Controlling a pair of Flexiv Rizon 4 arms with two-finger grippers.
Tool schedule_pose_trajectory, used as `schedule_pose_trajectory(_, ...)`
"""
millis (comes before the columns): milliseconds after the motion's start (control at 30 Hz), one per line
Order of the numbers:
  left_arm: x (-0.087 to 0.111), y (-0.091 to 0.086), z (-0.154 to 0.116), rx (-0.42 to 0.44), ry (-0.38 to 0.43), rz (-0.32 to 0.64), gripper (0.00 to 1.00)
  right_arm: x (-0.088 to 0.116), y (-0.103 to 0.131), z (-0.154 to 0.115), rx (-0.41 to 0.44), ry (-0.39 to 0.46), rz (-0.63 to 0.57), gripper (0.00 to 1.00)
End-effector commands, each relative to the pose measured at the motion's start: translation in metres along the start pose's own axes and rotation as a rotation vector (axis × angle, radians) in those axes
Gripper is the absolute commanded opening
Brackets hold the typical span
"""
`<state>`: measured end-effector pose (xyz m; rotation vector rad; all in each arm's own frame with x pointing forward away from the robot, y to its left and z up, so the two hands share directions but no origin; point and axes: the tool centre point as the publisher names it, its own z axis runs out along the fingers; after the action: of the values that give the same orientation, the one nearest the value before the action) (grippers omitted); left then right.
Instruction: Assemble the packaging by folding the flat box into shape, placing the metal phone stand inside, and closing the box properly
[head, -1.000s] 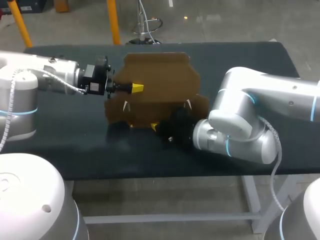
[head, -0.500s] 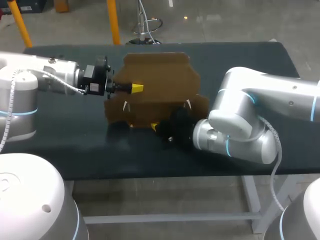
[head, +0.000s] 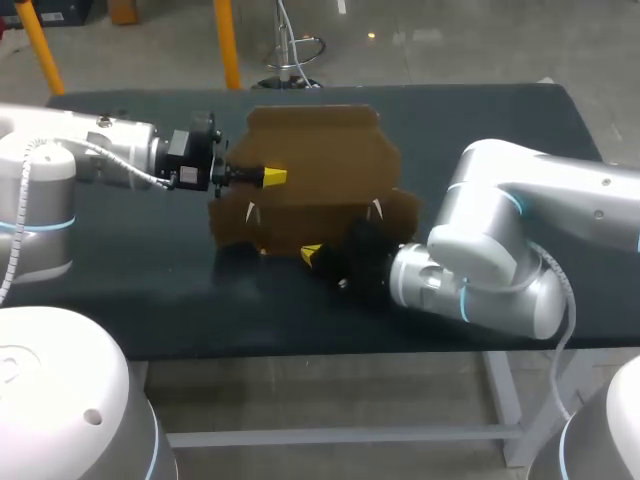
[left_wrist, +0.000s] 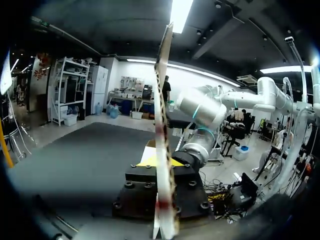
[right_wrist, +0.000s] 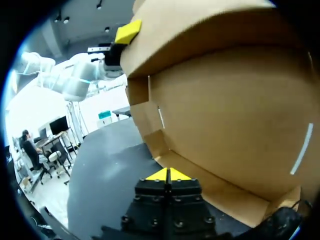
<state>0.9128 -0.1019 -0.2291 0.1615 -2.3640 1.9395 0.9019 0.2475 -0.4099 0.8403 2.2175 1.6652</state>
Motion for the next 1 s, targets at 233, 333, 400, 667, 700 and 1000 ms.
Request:
schedule_pose_trajectory(233,0.000,0.004,0.001,0.000,0.001,0.000,0.00,0.020,0.002,-0.055,-0.024,-0.003,0.011,0.00)
schedule_pose_trajectory(333,0.000,0.004,0.001,0.000,0.001,0.000,0.00,0.024,0.002,-0.071,-0.026,0.015,0.018,0.00)
schedule_pose_trajectory(400,0.000,0.004,0.001,0.000,0.001,0.000,0.00,0.026,0.002,-0.082,-0.024,0.028,0.021,0.00)
schedule_pose_trajectory(667,0.000,0.004,0.001,0.000,0.001,0.000,0.00,0.034,-0.001,-0.125,-0.016,0.052,0.030,0.00)
schedule_pose_trajectory(700,0.000,0.004,0.001,0.000,0.001,0.000,0.00,0.034,-0.002,-0.130,-0.013,0.052,0.029,0.00)
schedule_pose_trajectory(1000,0.000,0.004,0.001,0.000,0.001,0.000,0.00,0.024,-0.010,-0.174,0.007,0.074,0.043,0.00)
